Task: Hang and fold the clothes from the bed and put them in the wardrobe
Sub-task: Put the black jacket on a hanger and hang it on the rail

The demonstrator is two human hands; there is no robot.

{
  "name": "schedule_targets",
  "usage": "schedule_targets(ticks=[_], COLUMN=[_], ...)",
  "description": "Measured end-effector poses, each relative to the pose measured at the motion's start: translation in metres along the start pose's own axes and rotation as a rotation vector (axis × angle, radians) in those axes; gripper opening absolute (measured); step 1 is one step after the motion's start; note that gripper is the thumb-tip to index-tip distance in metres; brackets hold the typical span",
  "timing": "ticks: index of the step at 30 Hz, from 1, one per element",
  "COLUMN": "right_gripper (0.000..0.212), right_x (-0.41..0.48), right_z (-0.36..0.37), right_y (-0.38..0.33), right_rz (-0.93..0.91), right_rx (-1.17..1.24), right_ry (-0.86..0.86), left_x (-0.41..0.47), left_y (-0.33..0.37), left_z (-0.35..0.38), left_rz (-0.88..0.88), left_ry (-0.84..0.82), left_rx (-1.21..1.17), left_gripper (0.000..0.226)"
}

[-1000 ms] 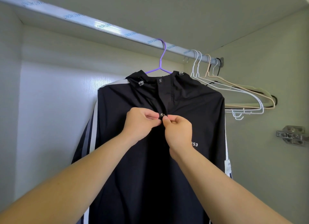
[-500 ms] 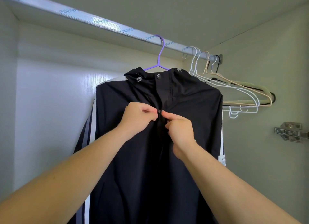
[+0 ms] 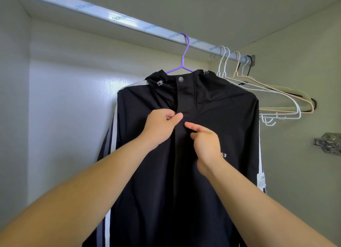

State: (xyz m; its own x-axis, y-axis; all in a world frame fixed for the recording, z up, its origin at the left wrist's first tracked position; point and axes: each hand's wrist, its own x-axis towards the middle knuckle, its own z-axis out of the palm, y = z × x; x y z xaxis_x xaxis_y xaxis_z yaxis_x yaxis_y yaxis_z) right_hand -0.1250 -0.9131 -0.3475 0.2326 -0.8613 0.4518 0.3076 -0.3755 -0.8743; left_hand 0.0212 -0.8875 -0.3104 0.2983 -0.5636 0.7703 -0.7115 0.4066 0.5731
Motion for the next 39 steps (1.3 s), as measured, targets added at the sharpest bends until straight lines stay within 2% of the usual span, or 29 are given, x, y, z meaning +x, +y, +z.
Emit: schedule_targets(ticks=[8,13,17,21,28,34,39], right_gripper=[0.04,0.034,0.03,0.03,0.026,0.027,0.028], right_x=[0.0,-0.003,-0.006,-0.01,-0.045,-0.081,-0.111], right_z=[0.002,0.0,-0.002,-0.006,-0.022,-0.032,-0.043], right_y=[0.001,0.005,0.017,0.04,0.117,0.202,0.266], right_rz=[0.021,0.02,0.049,0.097,0.298,0.578,0.83], right_rx=[-0.002,0.016,-0.008,-0.004,0.006,0.017,0.094], right_ry=[0.034,0.051,0.081,0.116,0.153,0.142,0.183], left_x=[0.002,-0.009,-0.027,-0.056,-0.14,-0.221,-0.271], left_y=[-0.002,-0.005,-0.01,-0.032,-0.106,-0.176,-0.2], left_z=[0.011,0.009,0.011,0.021,0.044,0.069,0.076], left_rz=[-0.024,-0.039,-0.086,-0.178,-0.441,-0.638,-0.723], left_ry=[0.11,0.126,0.07,0.036,-0.063,-0.201,-0.339], left_rx=[0.056,-0.008,-0.075,-0.037,-0.043,-0.069,-0.033], left_gripper=[0.039,0.018,0.028,0.039,0.039,0.026,0.043])
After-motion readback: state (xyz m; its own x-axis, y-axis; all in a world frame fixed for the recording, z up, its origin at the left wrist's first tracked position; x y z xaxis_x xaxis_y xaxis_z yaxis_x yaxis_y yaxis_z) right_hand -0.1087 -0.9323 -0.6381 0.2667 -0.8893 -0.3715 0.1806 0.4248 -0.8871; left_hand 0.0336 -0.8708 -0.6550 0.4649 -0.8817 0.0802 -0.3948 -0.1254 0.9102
